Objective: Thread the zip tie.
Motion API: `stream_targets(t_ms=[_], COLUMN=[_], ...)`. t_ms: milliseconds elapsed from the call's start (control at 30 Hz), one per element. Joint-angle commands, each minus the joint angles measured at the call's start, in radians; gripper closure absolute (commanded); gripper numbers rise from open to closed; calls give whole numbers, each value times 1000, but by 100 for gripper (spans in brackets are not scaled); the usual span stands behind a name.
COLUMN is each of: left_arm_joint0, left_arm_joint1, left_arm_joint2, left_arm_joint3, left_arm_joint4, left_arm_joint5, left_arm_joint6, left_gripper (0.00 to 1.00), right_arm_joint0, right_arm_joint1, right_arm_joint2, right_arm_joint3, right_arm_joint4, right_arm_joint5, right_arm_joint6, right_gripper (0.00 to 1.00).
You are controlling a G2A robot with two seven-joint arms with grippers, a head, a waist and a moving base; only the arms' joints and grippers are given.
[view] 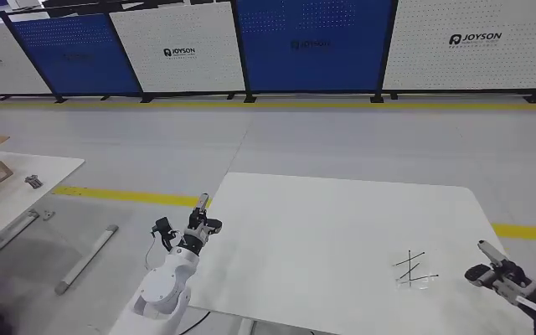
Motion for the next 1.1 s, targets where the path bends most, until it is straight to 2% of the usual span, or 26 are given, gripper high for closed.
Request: stream_targets(t_ms=[0,67,600,667,733,900,967,1067], left_arm_joint0=[0,0,0,0,0,0,0,0], left_arm_joint1=[0,0,0,0,0,0,0,0], left_arm_joint2=[0,0,0,0,0,0,0,0], left_arm_joint3=[0,0,0,0,0,0,0,0], left_arm_joint4=[0,0,0,0,0,0,0,0], left_arm_joint5=[0,0,0,0,0,0,0,0], left_arm_joint6=[0,0,0,0,0,0,0,0], left_gripper=[0,0,0,0,0,0,0,0], right_arm_joint0=[14,26,26,32,54,132,163,208], right_arm_joint1=[4,6,6,11,23,43,49,55], right_arm_joint2=[-22,-36,-36,-35,-12,-29,-51,-84], right_arm_joint3=[16,26,26,9,42,112,145,202], right_arm_joint4=[-60,-85,-85,-90,-96,-124,-131,-173], right_arm_joint5=[8,17,17,-16,-49,-76,-97,-99], right_arm_joint6=[10,3,3,79,166,324,375,380], right_gripper=[0,0,0,0,0,0,0,0])
